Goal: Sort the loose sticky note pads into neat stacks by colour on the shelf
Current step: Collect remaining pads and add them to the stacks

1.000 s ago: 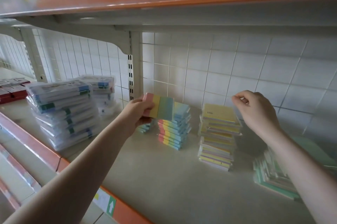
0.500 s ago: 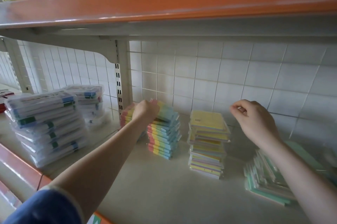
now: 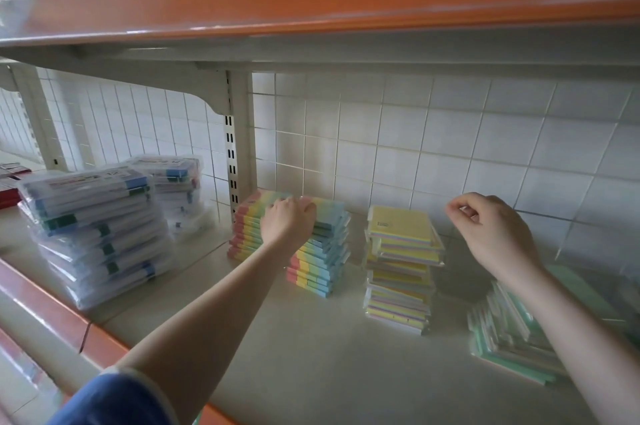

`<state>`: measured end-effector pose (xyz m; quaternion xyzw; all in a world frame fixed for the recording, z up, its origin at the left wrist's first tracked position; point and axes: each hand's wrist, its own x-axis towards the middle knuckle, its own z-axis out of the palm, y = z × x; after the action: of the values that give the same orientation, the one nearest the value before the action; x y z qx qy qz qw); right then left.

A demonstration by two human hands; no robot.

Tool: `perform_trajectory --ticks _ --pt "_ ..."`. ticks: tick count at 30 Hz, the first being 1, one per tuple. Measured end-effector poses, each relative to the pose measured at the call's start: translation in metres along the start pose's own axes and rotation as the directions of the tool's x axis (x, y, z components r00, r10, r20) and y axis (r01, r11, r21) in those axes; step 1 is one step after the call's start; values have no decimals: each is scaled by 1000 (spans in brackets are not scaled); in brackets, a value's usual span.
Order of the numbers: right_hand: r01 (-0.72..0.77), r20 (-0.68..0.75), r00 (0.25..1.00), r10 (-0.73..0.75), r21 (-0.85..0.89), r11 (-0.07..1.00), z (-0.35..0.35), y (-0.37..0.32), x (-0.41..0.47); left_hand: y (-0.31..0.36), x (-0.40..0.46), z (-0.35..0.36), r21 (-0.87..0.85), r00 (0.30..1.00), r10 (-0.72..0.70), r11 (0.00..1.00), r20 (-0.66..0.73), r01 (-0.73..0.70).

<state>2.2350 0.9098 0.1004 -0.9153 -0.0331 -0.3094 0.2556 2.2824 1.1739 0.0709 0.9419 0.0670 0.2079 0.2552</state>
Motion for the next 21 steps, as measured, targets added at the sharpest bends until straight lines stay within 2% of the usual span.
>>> perform_trajectory --ticks 10,21 --pt "-22 -96 995 14 -88 996 -18 17 -23 -23 -58 10 -127 986 53 989 -157 -73" --pt "-16 -249 966 -73 -340 940 -44 44 -79 -33 -119 2 -55 991 118 991 -69 -122"
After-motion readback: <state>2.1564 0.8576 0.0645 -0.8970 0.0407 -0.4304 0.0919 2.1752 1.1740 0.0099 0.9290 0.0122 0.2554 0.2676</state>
